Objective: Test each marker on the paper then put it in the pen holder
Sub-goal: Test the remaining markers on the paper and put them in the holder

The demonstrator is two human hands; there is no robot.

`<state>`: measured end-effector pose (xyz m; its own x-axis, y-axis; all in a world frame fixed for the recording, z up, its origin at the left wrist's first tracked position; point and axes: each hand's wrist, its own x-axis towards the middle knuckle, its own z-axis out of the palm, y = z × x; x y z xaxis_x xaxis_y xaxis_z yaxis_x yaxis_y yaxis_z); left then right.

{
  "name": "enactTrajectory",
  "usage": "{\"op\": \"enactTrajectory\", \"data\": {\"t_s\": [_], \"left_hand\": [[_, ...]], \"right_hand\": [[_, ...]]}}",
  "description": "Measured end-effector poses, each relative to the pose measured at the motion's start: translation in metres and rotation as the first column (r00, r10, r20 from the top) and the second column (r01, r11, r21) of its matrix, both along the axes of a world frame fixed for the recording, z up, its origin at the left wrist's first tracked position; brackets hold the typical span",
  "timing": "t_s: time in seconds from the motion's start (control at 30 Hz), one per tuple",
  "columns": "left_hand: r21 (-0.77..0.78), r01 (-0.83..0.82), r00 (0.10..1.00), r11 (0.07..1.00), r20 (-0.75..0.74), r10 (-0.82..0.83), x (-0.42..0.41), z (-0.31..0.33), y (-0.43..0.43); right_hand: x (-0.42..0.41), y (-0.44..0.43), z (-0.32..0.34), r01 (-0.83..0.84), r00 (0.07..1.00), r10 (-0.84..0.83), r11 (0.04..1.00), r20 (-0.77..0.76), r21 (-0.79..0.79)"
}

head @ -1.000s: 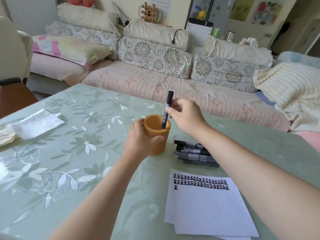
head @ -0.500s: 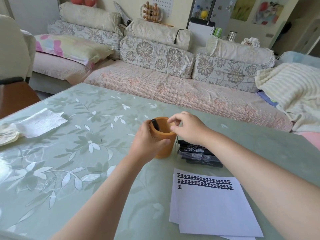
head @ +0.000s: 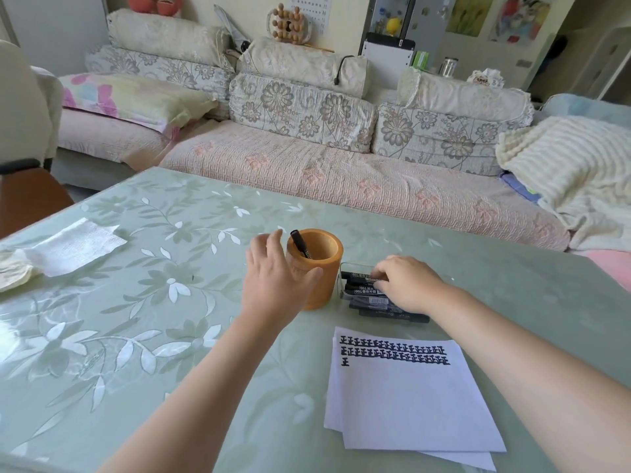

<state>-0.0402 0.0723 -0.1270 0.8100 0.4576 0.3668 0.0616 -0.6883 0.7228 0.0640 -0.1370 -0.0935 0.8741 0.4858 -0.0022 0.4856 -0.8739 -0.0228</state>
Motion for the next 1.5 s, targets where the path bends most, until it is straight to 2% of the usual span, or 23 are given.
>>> {"op": "enactTrajectory", "data": {"t_s": [0.07, 0.17, 0.33, 0.47, 0.6, 0.7, 0.8, 0.87, 0.97, 1.07, 1.1, 1.17, 1.23, 1.27, 1.4, 1.5], "left_hand": [[0.059, -0.001, 0.995, 0.998, 0.101, -0.005, -0.007, 0.006, -0.001], [0.17, 0.092, 0.977, 0.981, 0.177, -0.122, -0.018, 0.012, -0.008], [0.366, 0.296, 0.917, 0.882, 0.149, -0.369, -0.032, 0.016, -0.033], [0.483, 0.408, 0.859, 0.775, 0.086, -0.506, -0.041, 0.011, -0.05], [0.518, 0.493, 0.832, 0.699, -0.045, -0.553, -0.042, 0.002, -0.06], [0.473, 0.538, 0.813, 0.698, -0.073, -0.578, -0.04, -0.002, -0.06], [0.394, 0.543, 0.825, 0.742, -0.083, -0.559, -0.038, -0.003, -0.056], [0.343, 0.533, 0.839, 0.773, -0.099, -0.535, -0.038, -0.003, -0.053], [0.3, 0.544, 0.836, 0.784, -0.115, -0.536, -0.04, -0.003, -0.054], [0.257, 0.613, 0.789, 0.747, -0.159, -0.593, -0.043, -0.005, -0.062], [0.224, 0.65, 0.76, 0.726, -0.175, -0.626, -0.044, -0.005, -0.066], [0.168, 0.693, 0.721, 0.701, -0.195, -0.665, -0.045, -0.006, -0.072], [0.166, 0.672, 0.74, 0.722, -0.189, -0.645, -0.044, -0.007, -0.073], [0.182, 0.644, 0.765, 0.743, -0.166, -0.622, -0.042, -0.006, -0.072], [0.255, 0.513, 0.854, 0.82, -0.048, -0.519, -0.039, -0.004, -0.063], [0.37, 0.483, 0.858, 0.794, -0.017, -0.514, -0.041, -0.003, -0.064]], "right_hand": [[-0.002, -0.002, 0.001, -0.031, 0.998, 0.032, 0.999, 0.045, -0.021], [-0.012, -0.005, 0.01, -0.08, 0.988, 0.082, 0.997, 0.129, -0.024], [-0.056, -0.018, 0.023, -0.18, 0.966, 0.167, 0.983, 0.2, 0.048], [-0.098, -0.035, 0.017, -0.165, 0.986, 0.155, 0.962, 0.062, 0.219], [-0.114, -0.054, -0.001, -0.082, 0.987, 0.138, 0.879, -0.086, 0.47], [-0.117, -0.064, -0.01, -0.009, 0.976, 0.117, 0.864, -0.182, 0.503], [-0.11, -0.072, -0.019, 0.047, 0.97, 0.095, 0.834, -0.225, 0.55], [-0.104, -0.074, -0.024, 0.138, 0.952, 0.084, 0.743, -0.296, 0.655], [-0.099, -0.074, -0.026, 0.323, 0.886, 0.15, 0.478, -0.438, 0.817], [-0.099, -0.068, -0.023, 0.468, 0.811, 0.284, 0.209, -0.511, 0.859], [-0.099, -0.066, -0.022, 0.499, 0.789, 0.328, 0.152, -0.52, 0.853], [-0.099, -0.062, -0.021, 0.52, 0.764, 0.381, 0.116, -0.521, 0.846], [-0.099, -0.059, -0.022, 0.489, 0.778, 0.357, 0.174, -0.517, 0.855], [-0.098, -0.06, -0.023, 0.448, 0.802, 0.32, 0.236, -0.504, 0.862], [-0.094, -0.067, -0.029, 0.251, 0.89, 0.186, 0.563, -0.416, 0.788], [-0.094, -0.071, -0.028, 0.12, 0.922, 0.14, 0.783, -0.362, 0.61]]}}
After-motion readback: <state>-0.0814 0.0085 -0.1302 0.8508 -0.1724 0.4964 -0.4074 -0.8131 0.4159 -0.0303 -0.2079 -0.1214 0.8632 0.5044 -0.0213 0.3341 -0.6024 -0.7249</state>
